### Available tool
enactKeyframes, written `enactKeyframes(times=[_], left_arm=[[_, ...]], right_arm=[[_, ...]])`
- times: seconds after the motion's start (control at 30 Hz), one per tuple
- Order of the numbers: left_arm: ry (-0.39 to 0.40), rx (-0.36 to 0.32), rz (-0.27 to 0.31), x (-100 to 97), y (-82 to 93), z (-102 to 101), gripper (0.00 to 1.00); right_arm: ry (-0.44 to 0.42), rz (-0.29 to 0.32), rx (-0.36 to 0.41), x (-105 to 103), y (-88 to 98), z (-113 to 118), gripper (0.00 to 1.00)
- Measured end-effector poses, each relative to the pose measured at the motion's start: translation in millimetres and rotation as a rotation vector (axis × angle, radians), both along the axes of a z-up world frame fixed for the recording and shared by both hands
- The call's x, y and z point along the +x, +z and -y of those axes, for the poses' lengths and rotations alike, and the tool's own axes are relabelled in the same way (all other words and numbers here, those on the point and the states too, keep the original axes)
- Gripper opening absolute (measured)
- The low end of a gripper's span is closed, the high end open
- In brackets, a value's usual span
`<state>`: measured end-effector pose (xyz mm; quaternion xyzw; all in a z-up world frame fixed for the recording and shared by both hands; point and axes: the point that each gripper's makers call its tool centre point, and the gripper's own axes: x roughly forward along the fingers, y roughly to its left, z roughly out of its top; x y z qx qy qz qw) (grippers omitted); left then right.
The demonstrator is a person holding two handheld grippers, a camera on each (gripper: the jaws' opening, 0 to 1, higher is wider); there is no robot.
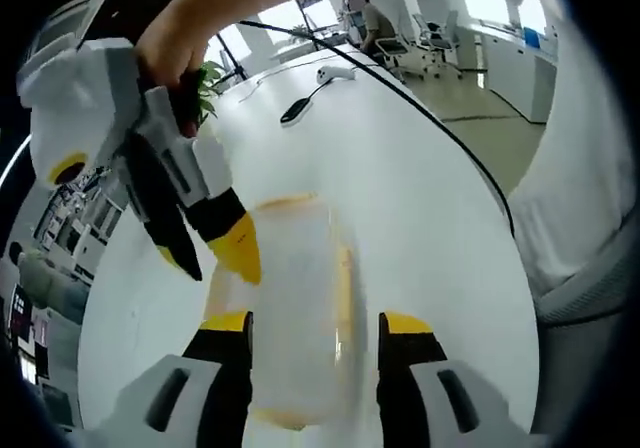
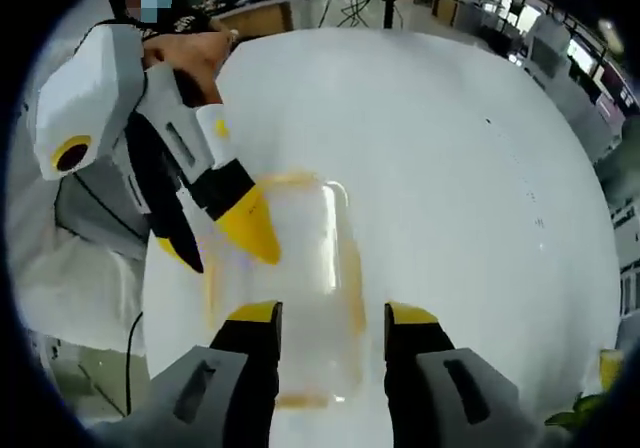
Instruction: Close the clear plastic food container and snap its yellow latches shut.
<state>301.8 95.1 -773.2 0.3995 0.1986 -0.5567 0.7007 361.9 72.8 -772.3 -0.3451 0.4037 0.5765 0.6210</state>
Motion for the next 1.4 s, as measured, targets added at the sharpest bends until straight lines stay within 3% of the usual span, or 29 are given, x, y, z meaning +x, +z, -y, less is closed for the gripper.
enactKeyframes(times=[0.1,0.23,0.37,0.57,1.07,1.3,1.4], left_arm=[[0.04,-0.021,-0.018,10.8,6.9,-6,0.52],[0.073,-0.028,-0.014,25.2,13.6,-14,0.55],[0.09,-0.038,-0.041,30.3,14.2,-19,0.63],[0.101,0.0,-0.064,36.0,5.3,-29,0.65],[0.103,0.017,-0.141,36.5,-10.7,-33,0.7],[0.093,0.023,-0.162,34.7,-18.4,-29,0.72],[0.093,0.022,-0.165,35.0,-20.2,-28,0.73]], right_arm=[[0.013,0.079,-0.02,3,2.4,13,0.46],[0.004,0.091,-0.022,-4,5.0,25,0.47],[0.005,0.092,-0.024,-14,3.5,34,0.5],[0.019,0.084,-0.027,-28,-2.1,40,0.55],[0.013,0.075,-0.001,-39,-2.2,42,0.64],[0.013,0.061,-0.01,-43,-16.2,45,0.76],[0.011,0.058,-0.03,-44,-23.7,49,0.76]])
